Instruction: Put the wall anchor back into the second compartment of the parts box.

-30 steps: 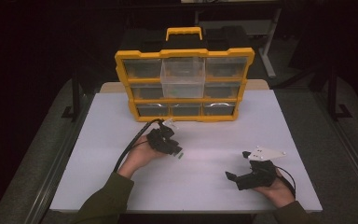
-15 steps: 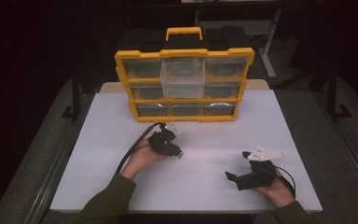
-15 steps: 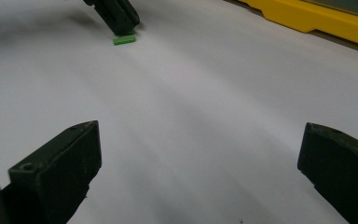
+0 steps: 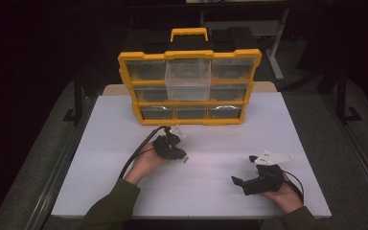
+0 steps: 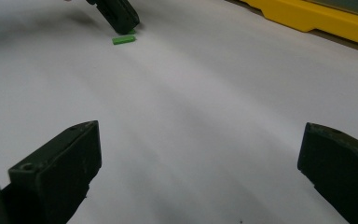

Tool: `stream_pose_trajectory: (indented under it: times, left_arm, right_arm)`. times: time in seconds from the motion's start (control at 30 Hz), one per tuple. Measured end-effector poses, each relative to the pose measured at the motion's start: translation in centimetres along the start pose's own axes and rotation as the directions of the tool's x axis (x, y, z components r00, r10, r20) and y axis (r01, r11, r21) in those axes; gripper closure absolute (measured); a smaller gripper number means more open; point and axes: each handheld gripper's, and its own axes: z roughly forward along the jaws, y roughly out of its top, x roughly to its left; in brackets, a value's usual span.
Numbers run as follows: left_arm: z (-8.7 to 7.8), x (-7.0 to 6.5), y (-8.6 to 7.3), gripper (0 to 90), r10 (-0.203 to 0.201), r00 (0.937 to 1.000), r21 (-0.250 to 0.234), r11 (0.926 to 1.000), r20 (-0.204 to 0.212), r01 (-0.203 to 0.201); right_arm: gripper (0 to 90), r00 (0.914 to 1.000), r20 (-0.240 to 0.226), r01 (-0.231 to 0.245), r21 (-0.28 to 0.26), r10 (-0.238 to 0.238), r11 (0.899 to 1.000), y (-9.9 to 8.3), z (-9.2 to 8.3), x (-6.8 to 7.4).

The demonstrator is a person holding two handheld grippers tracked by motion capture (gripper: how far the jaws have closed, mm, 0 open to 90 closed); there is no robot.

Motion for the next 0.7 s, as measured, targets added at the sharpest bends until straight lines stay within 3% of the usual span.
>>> stream_pose_trajectory:
  times: [0.4, 0.53, 0.7]
  left_arm:
    - [-1.1, 0.6, -0.2, 83.9, -0.013, 0.9996, 0.008, 0.9999, 0.024, 0.012]
    - [-1.9, 0.7, -0.2, 83.9, -0.006, 0.9996, 0.023, 0.9997, 0.028, 0.006]
    - [-3.3, 1.1, -0.1, 83.9, -0.013, 0.9992, 0.005, 0.9999, 0.037, 0.012]
  right_arm:
    - [0.0, 1.0, 0.002, -0.003, 0.0, 0.003, 1.0, 0.0, 0.0, 0.0]
    - [0.0, 1.0, 0.002, -0.003, 0.001, 0.003, 1.0, 0.0, 0.0, 0.0]
    - [0.0, 0.9999, 0.002, -0.01, -0.004, 0.01, 1.0, 0.0, -0.1, 0.0]
